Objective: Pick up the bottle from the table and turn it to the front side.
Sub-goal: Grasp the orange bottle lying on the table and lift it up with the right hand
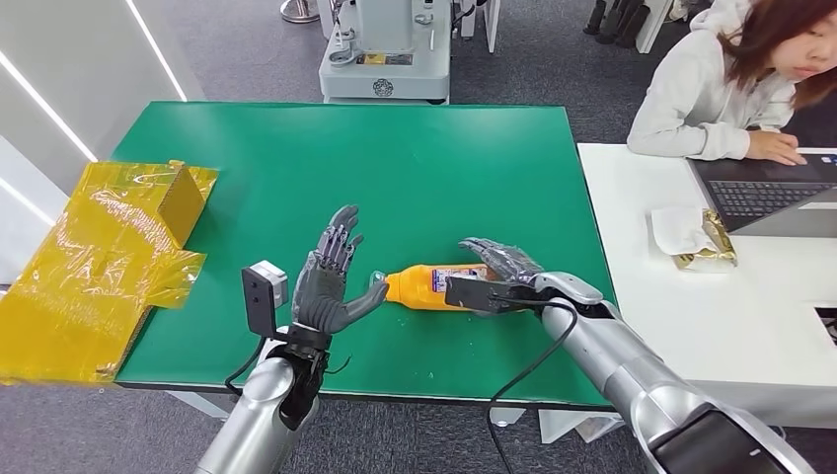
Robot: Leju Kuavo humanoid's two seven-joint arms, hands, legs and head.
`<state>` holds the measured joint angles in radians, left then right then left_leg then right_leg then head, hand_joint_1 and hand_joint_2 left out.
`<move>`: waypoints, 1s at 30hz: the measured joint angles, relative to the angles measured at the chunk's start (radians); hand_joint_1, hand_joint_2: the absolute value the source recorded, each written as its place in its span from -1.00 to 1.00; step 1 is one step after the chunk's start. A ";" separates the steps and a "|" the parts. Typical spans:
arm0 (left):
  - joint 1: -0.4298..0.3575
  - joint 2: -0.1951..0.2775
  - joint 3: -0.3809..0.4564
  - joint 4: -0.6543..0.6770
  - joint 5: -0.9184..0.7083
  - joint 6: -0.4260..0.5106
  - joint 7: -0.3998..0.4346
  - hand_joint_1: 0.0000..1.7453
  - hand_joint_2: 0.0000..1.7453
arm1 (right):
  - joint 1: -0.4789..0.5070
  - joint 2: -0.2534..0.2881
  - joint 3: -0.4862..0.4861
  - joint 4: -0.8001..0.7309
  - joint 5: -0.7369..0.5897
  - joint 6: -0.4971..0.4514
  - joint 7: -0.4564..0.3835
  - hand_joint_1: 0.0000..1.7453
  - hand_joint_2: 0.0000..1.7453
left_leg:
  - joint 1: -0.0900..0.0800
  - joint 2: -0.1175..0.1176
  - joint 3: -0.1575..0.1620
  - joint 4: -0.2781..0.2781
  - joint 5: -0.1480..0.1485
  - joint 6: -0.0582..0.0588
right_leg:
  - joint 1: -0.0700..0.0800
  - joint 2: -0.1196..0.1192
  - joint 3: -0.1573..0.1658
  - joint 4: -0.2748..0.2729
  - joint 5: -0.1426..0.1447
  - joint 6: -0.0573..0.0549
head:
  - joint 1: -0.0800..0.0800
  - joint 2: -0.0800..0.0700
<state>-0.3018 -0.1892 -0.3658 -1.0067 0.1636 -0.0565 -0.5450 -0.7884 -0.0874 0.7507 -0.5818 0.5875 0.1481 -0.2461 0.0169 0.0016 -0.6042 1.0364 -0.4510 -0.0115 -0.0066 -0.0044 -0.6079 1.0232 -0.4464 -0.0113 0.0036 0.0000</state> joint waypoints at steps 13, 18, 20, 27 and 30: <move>-0.001 0.000 -0.001 0.009 0.003 -0.002 0.000 -1.00 1.00 | -0.015 -0.002 0.038 0.023 0.000 0.003 0.005 -1.00 1.00 | 0.000 0.000 0.000 0.000 0.000 0.000 | 0.000 0.000 0.000 0.000 0.000 0.000 | 0.000 0.000; -0.001 0.000 -0.001 0.009 0.003 -0.002 0.001 -1.00 1.00 | -0.015 -0.002 0.044 0.027 0.000 0.003 0.005 -1.00 1.00 | 0.000 0.000 0.000 0.000 0.000 0.000 | 0.000 0.000 0.000 0.000 0.000 0.000 | 0.000 0.000; -0.001 0.000 -0.001 0.009 0.003 -0.002 0.001 -1.00 1.00 | -0.015 -0.002 0.047 0.027 0.000 0.003 0.005 -1.00 1.00 | 0.000 0.000 0.000 0.000 0.000 0.000 | 0.000 0.000 0.000 0.000 0.000 0.000 | 0.000 0.000; -0.001 0.000 -0.001 0.010 0.019 -0.011 0.001 -1.00 1.00 | -0.030 -0.003 0.065 0.035 0.029 0.040 0.010 -0.74 1.00 | 0.000 0.000 0.000 0.000 0.000 0.000 | 0.000 0.000 0.000 0.000 0.000 0.000 | 0.000 0.000; -0.001 0.000 -0.001 0.011 0.039 -0.029 0.004 -1.00 1.00 | -0.046 -0.008 0.084 0.043 0.040 0.057 0.012 -0.74 1.00 | 0.000 0.000 0.000 0.000 0.000 0.000 | 0.000 0.000 0.000 0.000 0.000 0.000 | 0.000 0.000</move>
<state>-0.3032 -0.1888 -0.3671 -0.9958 0.2024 -0.0855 -0.5415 -0.8339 -0.0950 0.8343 -0.5388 0.6276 0.2051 -0.2346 0.0168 0.0017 -0.6040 1.0367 -0.4510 -0.0114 -0.0068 -0.0042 -0.6080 1.0230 -0.4463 -0.0112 0.0034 0.0000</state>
